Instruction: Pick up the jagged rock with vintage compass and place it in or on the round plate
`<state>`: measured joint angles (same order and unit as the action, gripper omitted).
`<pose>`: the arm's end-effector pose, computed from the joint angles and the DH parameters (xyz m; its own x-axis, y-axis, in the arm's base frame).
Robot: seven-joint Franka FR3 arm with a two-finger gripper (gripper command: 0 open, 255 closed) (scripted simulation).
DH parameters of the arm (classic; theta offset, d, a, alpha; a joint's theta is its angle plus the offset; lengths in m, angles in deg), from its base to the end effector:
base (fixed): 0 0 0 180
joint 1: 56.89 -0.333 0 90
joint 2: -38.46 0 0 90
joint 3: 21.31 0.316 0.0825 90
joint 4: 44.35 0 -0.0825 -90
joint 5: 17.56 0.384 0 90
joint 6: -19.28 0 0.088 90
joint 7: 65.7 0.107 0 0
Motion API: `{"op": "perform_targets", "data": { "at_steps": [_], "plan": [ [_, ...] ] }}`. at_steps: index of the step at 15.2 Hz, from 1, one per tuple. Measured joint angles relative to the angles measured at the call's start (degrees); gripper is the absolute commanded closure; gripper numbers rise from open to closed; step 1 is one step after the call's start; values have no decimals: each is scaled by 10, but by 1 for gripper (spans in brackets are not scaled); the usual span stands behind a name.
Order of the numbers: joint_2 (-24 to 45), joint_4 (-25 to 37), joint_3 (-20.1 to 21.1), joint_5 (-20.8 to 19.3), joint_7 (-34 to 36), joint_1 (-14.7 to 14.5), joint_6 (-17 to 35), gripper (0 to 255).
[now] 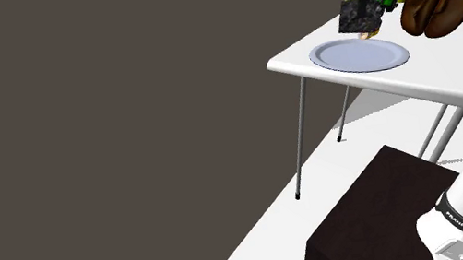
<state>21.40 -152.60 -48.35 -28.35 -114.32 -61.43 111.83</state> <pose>0.4178 -0.2255 0.6112 0.8849 0.4637 -0.0452 0.4652 -0.8847 0.0308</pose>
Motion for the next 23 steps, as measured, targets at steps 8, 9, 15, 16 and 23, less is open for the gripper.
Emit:
{"op": "perform_targets", "data": {
  "at_steps": [8, 9, 15, 16, 23],
  "plan": [
    [-8, -73, -5, -6, 7, 3, 65, 255],
    [-9, -80, -4, -7, 9, 3, 71, 255],
    [-10, -99, -6, -8, 10, 4, 89, 255],
    [-10, -99, -6, -8, 10, 4, 89, 255],
    [-10, -99, -6, -8, 10, 4, 89, 0]
  ]
}}
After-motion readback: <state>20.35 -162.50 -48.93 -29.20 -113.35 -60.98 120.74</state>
